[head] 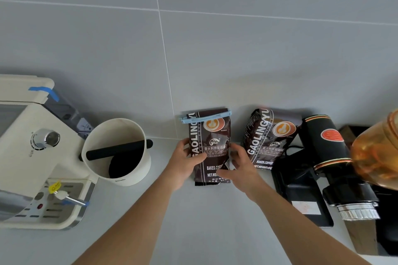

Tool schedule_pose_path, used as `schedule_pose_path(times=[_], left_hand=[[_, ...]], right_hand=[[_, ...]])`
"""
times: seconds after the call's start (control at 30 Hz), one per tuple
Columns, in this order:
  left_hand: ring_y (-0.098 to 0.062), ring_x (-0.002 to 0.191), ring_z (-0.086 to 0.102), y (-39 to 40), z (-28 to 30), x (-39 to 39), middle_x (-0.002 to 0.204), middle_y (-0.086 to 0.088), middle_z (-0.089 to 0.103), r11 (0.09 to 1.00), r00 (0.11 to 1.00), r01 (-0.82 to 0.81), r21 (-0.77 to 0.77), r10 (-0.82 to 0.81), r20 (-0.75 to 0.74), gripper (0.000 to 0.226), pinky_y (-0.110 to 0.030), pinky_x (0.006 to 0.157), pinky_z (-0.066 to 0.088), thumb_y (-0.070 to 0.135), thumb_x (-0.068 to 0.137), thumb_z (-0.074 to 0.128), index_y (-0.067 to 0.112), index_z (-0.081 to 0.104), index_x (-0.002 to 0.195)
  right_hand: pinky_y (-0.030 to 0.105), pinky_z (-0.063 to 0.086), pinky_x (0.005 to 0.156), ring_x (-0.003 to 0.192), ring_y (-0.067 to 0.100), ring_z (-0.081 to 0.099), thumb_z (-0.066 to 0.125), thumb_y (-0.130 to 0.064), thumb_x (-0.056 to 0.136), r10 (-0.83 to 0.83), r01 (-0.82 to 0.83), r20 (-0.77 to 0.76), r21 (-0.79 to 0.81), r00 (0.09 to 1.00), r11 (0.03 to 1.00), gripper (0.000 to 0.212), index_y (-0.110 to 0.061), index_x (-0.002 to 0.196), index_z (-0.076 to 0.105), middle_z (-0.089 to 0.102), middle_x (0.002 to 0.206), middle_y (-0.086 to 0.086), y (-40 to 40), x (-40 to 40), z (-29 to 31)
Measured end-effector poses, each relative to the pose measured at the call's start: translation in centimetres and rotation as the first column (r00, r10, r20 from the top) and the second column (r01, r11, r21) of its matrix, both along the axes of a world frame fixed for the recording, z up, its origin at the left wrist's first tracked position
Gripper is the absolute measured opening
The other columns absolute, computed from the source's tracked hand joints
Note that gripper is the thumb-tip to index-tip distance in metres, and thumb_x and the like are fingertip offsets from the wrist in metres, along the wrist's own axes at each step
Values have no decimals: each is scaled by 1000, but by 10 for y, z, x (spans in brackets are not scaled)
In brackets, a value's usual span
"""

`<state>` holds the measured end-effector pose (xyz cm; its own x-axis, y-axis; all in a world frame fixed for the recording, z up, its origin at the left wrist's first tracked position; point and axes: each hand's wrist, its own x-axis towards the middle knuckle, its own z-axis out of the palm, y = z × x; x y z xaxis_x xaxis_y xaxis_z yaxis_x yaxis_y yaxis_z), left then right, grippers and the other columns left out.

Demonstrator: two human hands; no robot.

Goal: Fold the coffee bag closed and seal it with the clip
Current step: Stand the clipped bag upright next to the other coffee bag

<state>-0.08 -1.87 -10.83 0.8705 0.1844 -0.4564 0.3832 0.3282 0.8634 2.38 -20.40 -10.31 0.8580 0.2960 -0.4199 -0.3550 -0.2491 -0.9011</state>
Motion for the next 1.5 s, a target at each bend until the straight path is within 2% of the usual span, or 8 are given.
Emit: schedule_pose_path(times=[0.17, 0.33, 0.57, 0.73, 0.93, 1.07, 1.23, 1.5], left_hand=[[-29, 112, 64, -1, -3, -4, 126, -3, 62, 998, 1000, -4, -65, 3, -11, 57, -44, 81, 55, 2, 82, 72, 21, 43, 128], [-31, 105, 67, 8, -7, -9, 128, -1, 64, 995, 998, 64, -70, -65, -7, 54, -52, 89, 51, 5, 85, 70, 21, 48, 132], [-26, 96, 68, 15, -6, -14, 123, -7, 66, 989, 992, 123, -87, -124, -7, 40, -51, 91, 48, 11, 90, 62, 24, 55, 127], [-27, 105, 69, 12, -5, -15, 119, -6, 70, 983, 989, 150, -106, -149, 16, 65, -45, 86, 54, 6, 74, 77, 29, 49, 128], [-29, 112, 66, 13, -2, -19, 121, -9, 69, 964, 964, 258, -57, -254, 73, 84, -42, 85, 56, -8, 61, 78, 29, 46, 130], [-29, 108, 68, 14, 4, -17, 120, -11, 69, 961, 960, 271, -49, -265, 94, 88, -40, 81, 58, -14, 60, 78, 27, 46, 130], [-28, 103, 70, 17, 8, -15, 113, -10, 72, 966, 962, 259, 16, -259, 90, 78, -38, 78, 59, -19, 62, 78, 21, 52, 125], [-26, 102, 71, 13, 8, -7, 109, -7, 74, 965, 970, 216, 146, -229, 81, 74, -44, 84, 58, -13, 56, 84, 22, 59, 117]], right_hand=[[48, 53, 96, 121, 12, 53, 91, -24, 45, -7, 7, -10, -27, 1000, 1000, 89, -56, 113, 43, 60, 126, -10, 4, 0, -9], [44, 49, 102, 126, 9, 49, 91, -33, 42, 76, -75, 2, -114, 997, 991, 121, -46, 142, 25, 55, 133, -11, 5, 0, -16], [21, 53, 74, 102, 2, 60, 93, -13, 53, -7, 6, -8, -88, 1000, 996, 79, -34, 117, 51, 66, 109, -14, 8, -3, -14], [40, 62, 74, 95, 19, 70, 93, -6, 51, -84, 86, -48, 23, 995, 996, 66, -27, 105, 62, 72, 103, 0, 10, -5, -14], [37, 60, 73, 87, 23, 71, 86, 5, 61, -107, 118, -76, 168, 991, 979, 49, -15, 101, 65, 73, 98, 10, 9, -4, -14], [39, 57, 87, 104, 27, 68, 84, 3, 67, -6, 25, -95, 198, 995, 980, 56, -17, 111, 57, 72, 110, 10, 6, -4, -13], [42, 55, 91, 102, 14, 70, 90, -18, 54, 211, -211, -59, 8, 976, 977, 82, -38, 121, 49, 73, 110, -7, 0, 4, -6], [42, 57, 89, 101, 18, 70, 86, 0, 61, 164, -163, 13, -24, 986, 986, 63, -38, 105, 62, 74, 106, -3, 2, 11, -4]])
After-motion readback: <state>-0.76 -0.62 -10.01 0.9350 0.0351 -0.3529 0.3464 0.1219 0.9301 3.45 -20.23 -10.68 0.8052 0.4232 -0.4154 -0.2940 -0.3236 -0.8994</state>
